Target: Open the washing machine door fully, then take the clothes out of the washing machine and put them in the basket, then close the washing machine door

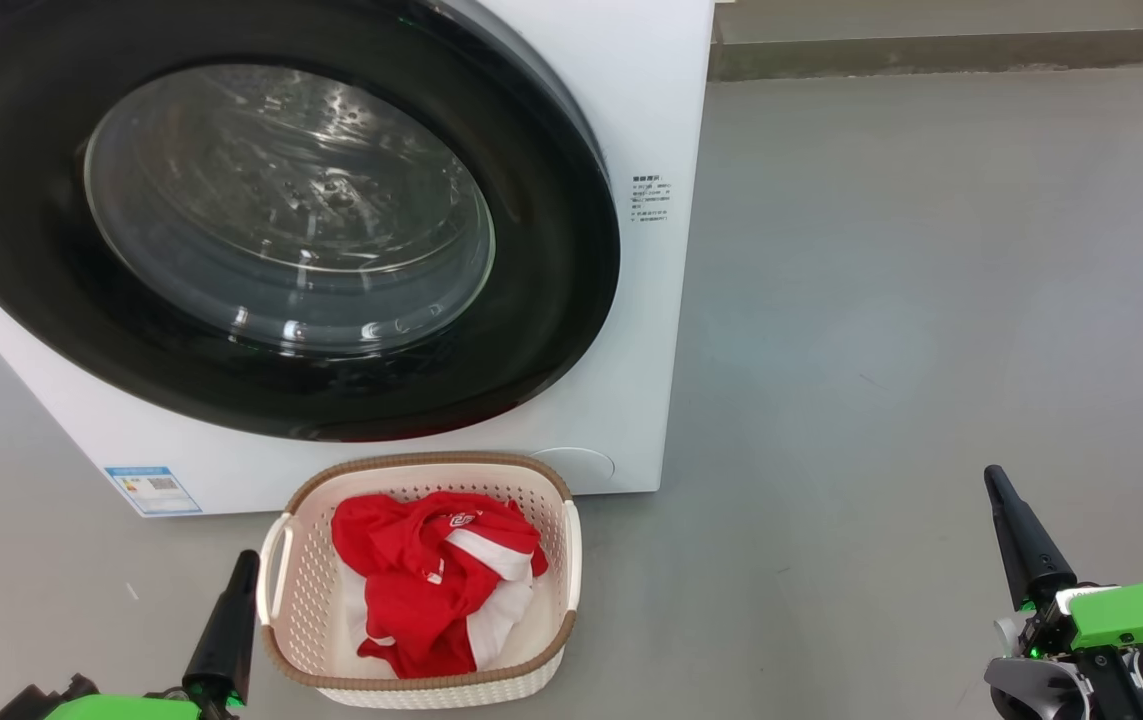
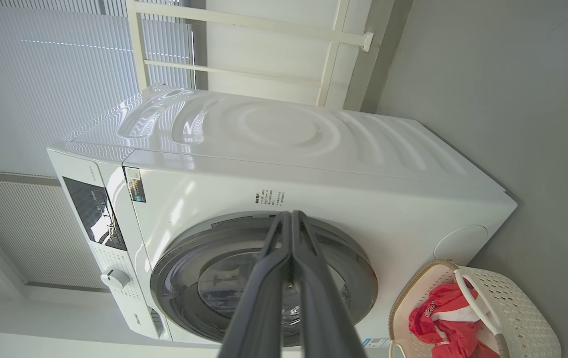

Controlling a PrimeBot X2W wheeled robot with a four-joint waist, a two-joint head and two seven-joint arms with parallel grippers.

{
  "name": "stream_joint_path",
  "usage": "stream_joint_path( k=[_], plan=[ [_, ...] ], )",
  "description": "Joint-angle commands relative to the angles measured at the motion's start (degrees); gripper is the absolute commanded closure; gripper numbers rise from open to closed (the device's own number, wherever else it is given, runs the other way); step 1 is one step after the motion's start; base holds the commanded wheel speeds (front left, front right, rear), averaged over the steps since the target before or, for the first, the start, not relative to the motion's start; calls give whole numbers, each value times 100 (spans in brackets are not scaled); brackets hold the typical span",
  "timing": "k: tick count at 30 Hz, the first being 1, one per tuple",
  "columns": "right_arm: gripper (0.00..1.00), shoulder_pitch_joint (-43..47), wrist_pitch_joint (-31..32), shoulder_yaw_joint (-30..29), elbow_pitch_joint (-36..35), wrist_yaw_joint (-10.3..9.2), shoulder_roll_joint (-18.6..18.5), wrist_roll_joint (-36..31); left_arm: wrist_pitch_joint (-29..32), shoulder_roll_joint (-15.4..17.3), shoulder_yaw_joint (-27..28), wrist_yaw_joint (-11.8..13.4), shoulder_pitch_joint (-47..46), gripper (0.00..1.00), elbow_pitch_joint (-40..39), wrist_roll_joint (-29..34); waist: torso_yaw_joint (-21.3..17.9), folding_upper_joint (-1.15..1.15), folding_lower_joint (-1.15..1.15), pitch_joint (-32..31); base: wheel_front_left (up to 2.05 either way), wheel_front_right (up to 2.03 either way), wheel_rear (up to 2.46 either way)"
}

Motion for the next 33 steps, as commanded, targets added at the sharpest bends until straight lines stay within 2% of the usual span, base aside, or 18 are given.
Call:
stream_joint_path(
  k=[1,33],
  plan=[
    [100,-243,45,96,-172,-3,-49,34,25,104,145,-40,-223,100,-153,-40,0,0,0,0,0,0,0],
    [100,-243,43,99,-172,-3,-49,37,25,104,145,-40,-223,100,-153,-40,0,0,0,0,0,0,0]
  ],
)
